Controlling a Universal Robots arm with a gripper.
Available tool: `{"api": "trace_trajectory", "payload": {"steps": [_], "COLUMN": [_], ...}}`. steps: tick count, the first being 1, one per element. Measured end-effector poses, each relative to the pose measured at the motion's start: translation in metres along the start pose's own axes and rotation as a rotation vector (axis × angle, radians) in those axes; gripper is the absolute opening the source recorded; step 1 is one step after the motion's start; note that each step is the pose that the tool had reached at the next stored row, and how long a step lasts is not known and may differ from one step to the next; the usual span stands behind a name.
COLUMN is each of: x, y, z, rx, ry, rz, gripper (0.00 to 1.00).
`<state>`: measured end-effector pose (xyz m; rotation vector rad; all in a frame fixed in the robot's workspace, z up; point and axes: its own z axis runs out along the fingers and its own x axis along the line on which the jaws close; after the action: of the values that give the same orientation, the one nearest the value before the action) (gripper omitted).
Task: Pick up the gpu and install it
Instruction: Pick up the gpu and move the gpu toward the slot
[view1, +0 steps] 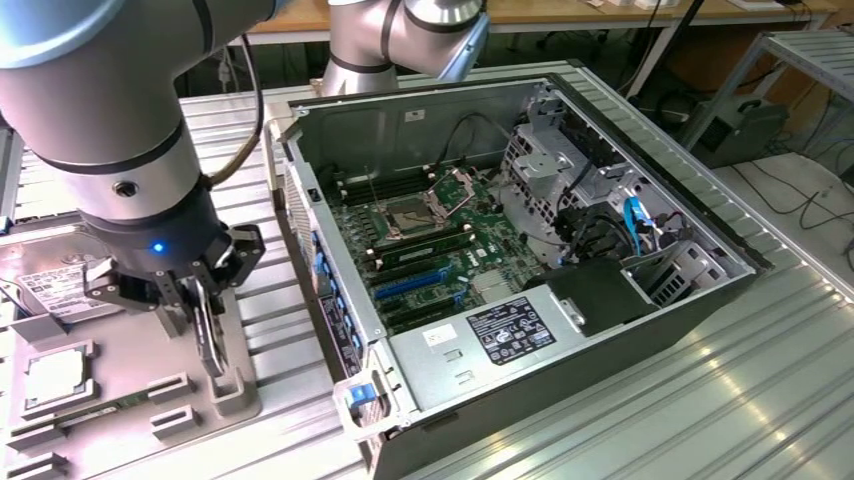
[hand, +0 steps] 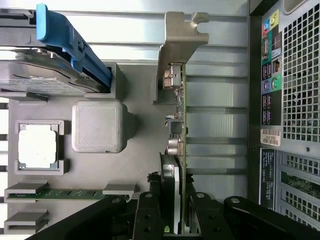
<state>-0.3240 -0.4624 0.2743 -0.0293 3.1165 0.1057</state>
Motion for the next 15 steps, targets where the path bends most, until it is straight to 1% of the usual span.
{"api": "trace_trajectory", "payload": {"steps": [8, 9, 13, 15], "x": [0.0, 0.0, -0.001, -0.001], "y": [0.0011, 0.0014, 0.0018, 0.002], "z": [-0.0164, -0.0203, -0.0272, -0.029], "rx": [-0.0037, -0.0042, -0.0048, -0.0054], "ry": [-0.0001, -0.0001, 0.0, -0.0001], "rz": [0.0, 0.0, 0.0, 0.0], "gripper": [0.28, 0.28, 0.28, 0.28]}}
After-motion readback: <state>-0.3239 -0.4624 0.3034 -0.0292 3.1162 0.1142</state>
